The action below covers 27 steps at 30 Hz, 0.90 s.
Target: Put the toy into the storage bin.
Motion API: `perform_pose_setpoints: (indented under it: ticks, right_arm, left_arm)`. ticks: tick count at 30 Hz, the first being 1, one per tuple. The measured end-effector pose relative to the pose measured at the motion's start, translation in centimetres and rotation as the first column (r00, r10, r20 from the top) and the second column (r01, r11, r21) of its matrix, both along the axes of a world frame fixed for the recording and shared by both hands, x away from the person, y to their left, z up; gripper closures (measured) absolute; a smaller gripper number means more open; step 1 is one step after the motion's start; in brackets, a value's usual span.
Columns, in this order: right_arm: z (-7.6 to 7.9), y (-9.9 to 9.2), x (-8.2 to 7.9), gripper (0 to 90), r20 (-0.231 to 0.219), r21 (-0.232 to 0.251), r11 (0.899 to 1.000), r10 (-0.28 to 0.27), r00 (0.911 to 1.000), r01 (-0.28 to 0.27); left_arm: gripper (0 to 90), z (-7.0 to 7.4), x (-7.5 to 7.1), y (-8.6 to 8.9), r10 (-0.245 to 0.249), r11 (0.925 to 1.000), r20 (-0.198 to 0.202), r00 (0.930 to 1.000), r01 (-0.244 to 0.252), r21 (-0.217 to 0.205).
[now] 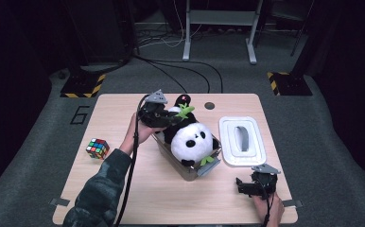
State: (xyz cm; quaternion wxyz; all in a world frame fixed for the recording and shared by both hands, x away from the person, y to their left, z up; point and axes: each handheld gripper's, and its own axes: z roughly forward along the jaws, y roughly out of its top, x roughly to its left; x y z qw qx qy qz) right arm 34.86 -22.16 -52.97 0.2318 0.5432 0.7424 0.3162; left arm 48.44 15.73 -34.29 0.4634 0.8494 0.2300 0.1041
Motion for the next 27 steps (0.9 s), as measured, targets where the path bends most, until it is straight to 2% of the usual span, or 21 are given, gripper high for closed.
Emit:
perform_pose_setpoints:
  ticks: [4,9,14,17,18,20,24,27]
  right_arm:
    - [0.0,0.0,0.0,0.4,0.000,0.000,1.000,0.000,1.0000,0.000]
    - [0.0,0.0,0.0,0.4,0.000,0.000,1.000,0.000,1.0000,0.000]
    - [0.0,0.0,0.0,0.4,0.000,0.000,1.000,0.000,1.0000,0.000]
    - [0.0,0.0,0.0,0.4,0.000,-0.003,1.000,0.003,1.0000,-0.003]
    - [0.0,0.0,0.0,0.4,-0.001,-0.003,1.000,0.003,1.0000,-0.003]
    - [0.0,0.0,0.0,0.4,0.000,-0.003,1.000,0.002,1.0000,-0.002]
    - [0.0,0.0,0.0,0.4,0.000,-0.003,1.000,0.003,1.0000,-0.003]
    - [0.0,0.0,0.0,0.4,-0.001,-0.003,1.000,0.003,1.0000,-0.003]
  left_arm:
    - [75.1,-0.5,0.2,0.0,0.007,1.0000,-0.009,0.9999,-0.007,-0.006]
    - [74.9,-0.6,0.1,-0.1,0.018,0.9998,0.006,0.9998,-0.019,0.011]
    - [74.0,-1.1,0.1,-0.2,0.029,0.9988,0.004,0.9996,-0.029,0.040]
    - [71.9,-1.4,0.2,-0.3,0.036,0.9987,-0.002,0.9993,-0.036,0.037]
    - [69.8,-1.3,0.1,-0.3,0.035,0.9987,-0.002,0.9994,-0.035,0.037]
    - [59.1,-1.2,0.0,-0.4,0.037,0.9982,-0.010,0.9992,-0.037,0.048]
    - [41.6,-0.8,-0.6,-0.4,0.036,0.9987,-0.013,0.9993,-0.036,0.038]
    - [31.8,-0.4,-1.3,-0.6,0.037,0.9990,-0.013,0.9992,-0.037,0.025]
